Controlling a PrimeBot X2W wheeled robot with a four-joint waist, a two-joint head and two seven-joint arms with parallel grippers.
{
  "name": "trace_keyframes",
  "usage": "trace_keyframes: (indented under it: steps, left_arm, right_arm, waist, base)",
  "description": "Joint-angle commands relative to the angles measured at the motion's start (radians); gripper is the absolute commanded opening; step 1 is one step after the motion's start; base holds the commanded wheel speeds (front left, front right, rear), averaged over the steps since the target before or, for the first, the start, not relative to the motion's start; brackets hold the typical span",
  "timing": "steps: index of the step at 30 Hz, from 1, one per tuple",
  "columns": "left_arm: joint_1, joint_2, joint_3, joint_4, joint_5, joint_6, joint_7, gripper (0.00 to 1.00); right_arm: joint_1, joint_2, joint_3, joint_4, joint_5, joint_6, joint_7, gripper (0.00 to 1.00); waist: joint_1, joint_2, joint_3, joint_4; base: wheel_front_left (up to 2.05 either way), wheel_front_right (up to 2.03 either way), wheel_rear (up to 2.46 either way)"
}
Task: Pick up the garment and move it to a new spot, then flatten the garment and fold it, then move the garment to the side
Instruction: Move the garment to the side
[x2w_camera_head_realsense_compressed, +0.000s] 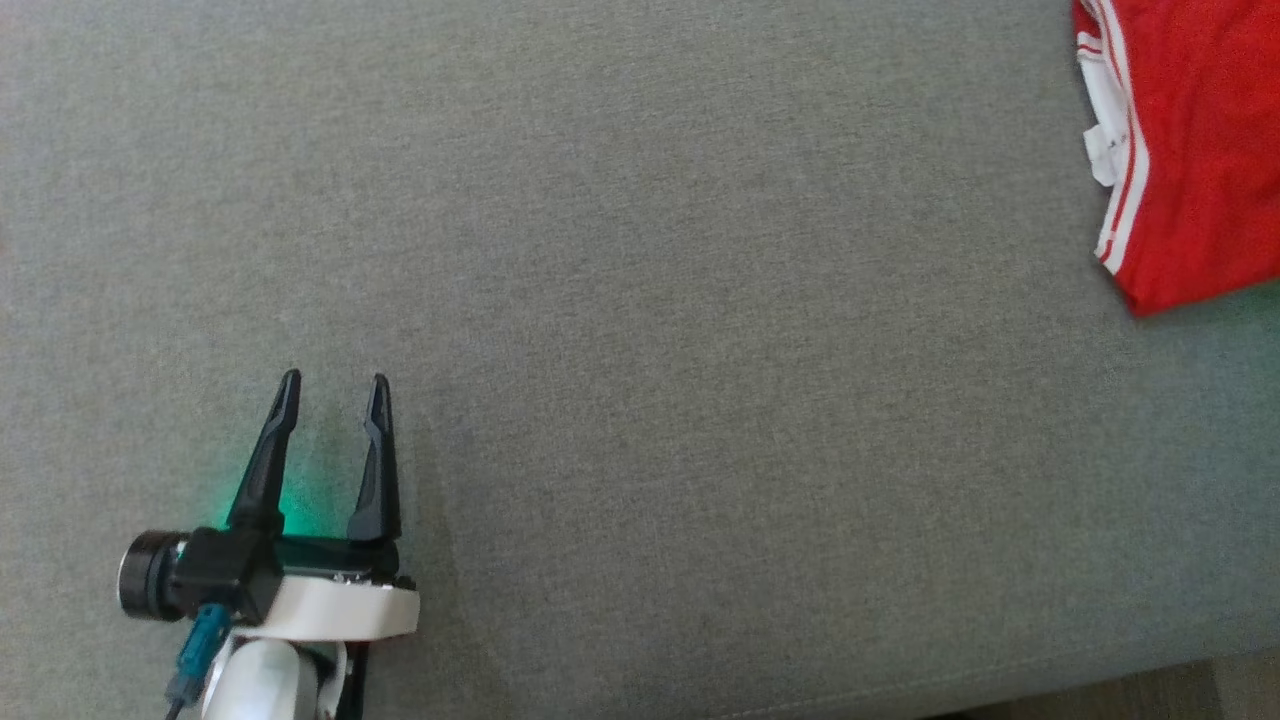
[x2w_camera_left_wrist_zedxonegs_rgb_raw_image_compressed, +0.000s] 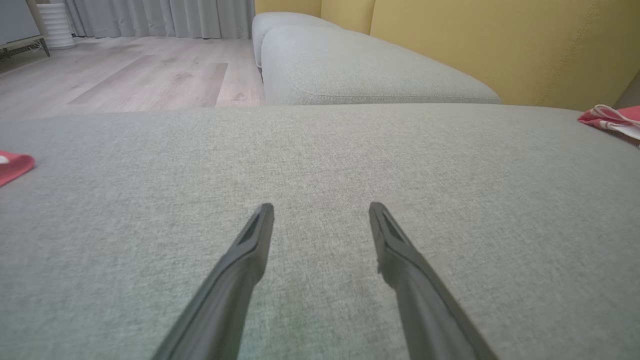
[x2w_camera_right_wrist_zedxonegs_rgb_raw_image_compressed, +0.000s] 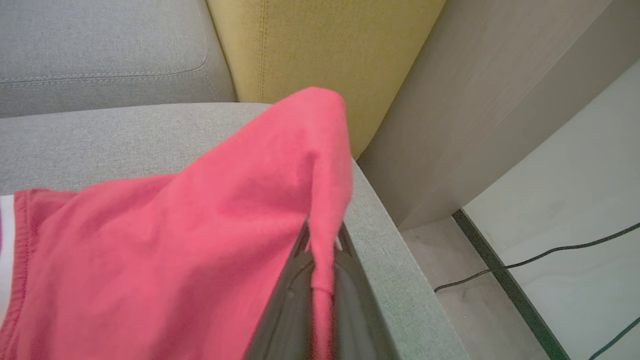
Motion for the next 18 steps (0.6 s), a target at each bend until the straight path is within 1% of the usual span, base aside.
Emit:
trace_keyframes:
  steps: [1, 2, 3, 7, 8, 12, 15, 18]
  left_arm:
    - [-0.008, 0.014, 0.038, -0.027, 0.012, -0.005, -0.009, 1.00]
    - [-0.007, 0.014, 0.038, -0.027, 0.013, -0.006, -0.009, 1.00]
    - [-0.006, 0.013, 0.038, -0.026, 0.014, -0.007, -0.009, 1.00]
    - [-0.001, 0.010, 0.041, -0.021, 0.015, -0.008, -0.009, 1.00]
    - [-0.001, 0.010, 0.041, -0.021, 0.015, -0.008, -0.009, 1.00]
    - [0.011, 0.002, 0.044, -0.018, 0.009, -0.007, -0.009, 1.00]
    - [0.023, -0.004, 0.049, -0.017, -0.002, -0.003, -0.009, 1.00]
    - [0.045, -0.010, 0.057, -0.009, -0.019, 0.006, -0.009, 1.00]
  right_arm:
    - [-0.030, -0.018, -0.010, -0.024, -0.035, -0.001, -0.023, 0.00]
    - [-0.031, -0.017, -0.022, -0.023, -0.065, -0.001, -0.040, 0.19]
    - [-0.030, -0.013, -0.030, -0.025, -0.096, -0.001, -0.059, 1.00]
    - [-0.023, 0.021, -0.096, -0.051, -0.203, -0.001, -0.148, 1.00]
    - [-0.023, 0.021, -0.096, -0.051, -0.203, -0.001, -0.148, 1.00]
    - [0.004, 0.070, -0.136, -0.095, -0.285, -0.001, -0.248, 1.00]
    - [0.037, 0.108, -0.133, -0.135, -0.313, -0.001, -0.310, 1.00]
    - [0.077, 0.166, -0.120, -0.171, -0.296, -0.001, -0.339, 1.00]
  waist:
    - [-0.0003, 0.0000, -0.004, -0.002]
    - [-0.0003, 0.0000, -0.007, -0.003]
    - [-0.0003, 0.0000, -0.010, -0.004]
    - [-0.0003, 0.0000, -0.032, -0.005]
    - [-0.0003, 0.0000, -0.032, -0.005]
    - [-0.0003, 0.0000, -0.077, 0.001]
    - [-0.0003, 0.0000, -0.117, 0.009]
    - [-0.0003, 0.0000, -0.171, 0.011]
  base:
    - [0.00, 0.00, 0.00]
    - [0.00, 0.00, 0.00]
    - [0.00, 0.00, 0.00]
    - [0.00, 0.00, 0.00]
    - [0.00, 0.00, 0.00]
    - [0.00, 0.00, 0.00]
    - [0.00, 0.00, 0.00]
    - [0.00, 0.00, 0.00]
